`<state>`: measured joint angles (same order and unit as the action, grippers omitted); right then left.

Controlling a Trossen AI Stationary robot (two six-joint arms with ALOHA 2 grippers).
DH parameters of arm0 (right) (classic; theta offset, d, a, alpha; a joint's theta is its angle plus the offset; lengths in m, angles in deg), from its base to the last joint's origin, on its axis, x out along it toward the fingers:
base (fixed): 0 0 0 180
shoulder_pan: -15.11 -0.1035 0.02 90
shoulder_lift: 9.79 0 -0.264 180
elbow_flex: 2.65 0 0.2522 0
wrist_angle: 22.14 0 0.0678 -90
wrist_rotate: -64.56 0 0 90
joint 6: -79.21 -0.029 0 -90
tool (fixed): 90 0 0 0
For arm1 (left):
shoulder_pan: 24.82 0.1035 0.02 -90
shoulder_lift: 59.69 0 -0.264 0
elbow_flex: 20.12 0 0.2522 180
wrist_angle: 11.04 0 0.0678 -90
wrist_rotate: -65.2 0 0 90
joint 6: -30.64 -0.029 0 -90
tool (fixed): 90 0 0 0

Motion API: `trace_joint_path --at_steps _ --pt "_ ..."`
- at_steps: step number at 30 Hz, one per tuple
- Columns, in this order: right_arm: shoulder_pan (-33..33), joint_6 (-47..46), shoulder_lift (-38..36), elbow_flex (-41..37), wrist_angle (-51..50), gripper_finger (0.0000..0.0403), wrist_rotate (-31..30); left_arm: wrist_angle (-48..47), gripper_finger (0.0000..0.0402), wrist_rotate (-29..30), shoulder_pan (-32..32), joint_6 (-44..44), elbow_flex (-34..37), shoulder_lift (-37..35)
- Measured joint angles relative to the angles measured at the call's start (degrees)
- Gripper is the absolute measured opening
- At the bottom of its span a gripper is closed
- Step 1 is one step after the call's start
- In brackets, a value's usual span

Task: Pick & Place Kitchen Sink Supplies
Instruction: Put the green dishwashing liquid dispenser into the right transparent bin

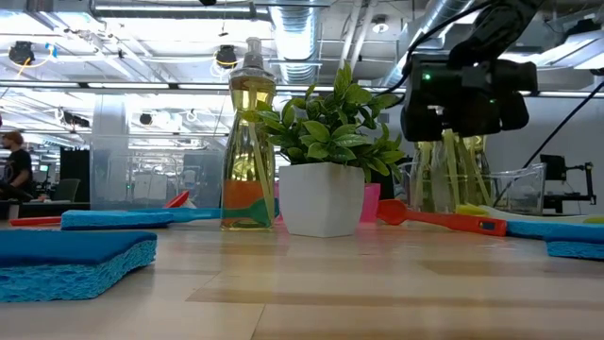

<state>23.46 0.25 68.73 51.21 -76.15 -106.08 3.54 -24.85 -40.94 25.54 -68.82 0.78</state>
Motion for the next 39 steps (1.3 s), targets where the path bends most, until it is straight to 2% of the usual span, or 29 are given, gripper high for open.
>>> trace_joint_path --at_steps 5,26,30,37,39 --pt "0.8 0.0 -0.1 0.0 0.0 0.0256 2.6 0.0 0.0181 0.0 0.0 0.0 0.0 0.0" --pt "0.7 7.4 -0.1 0.1 0.3 0.0256 4.6 0.0 0.0181 0.0 0.0 0.0 0.0 0.0" --pt "0.9 7.6 0.0 0.0 0.1 0.0256 7.3 0.0 0.0181 0.0 0.0 0.0 0.0 0.0" --pt "0.7 7.8 0.0 0.0 0.3 0.0256 7.3 0.0 0.0181 0.0 0.0 0.0 0.0 0.0" --pt "0.7 10.3 0.0 0.0 0.2 0.0256 7.3 0.0 0.0181 0.0 0.0 0.0 0.0 0.0"
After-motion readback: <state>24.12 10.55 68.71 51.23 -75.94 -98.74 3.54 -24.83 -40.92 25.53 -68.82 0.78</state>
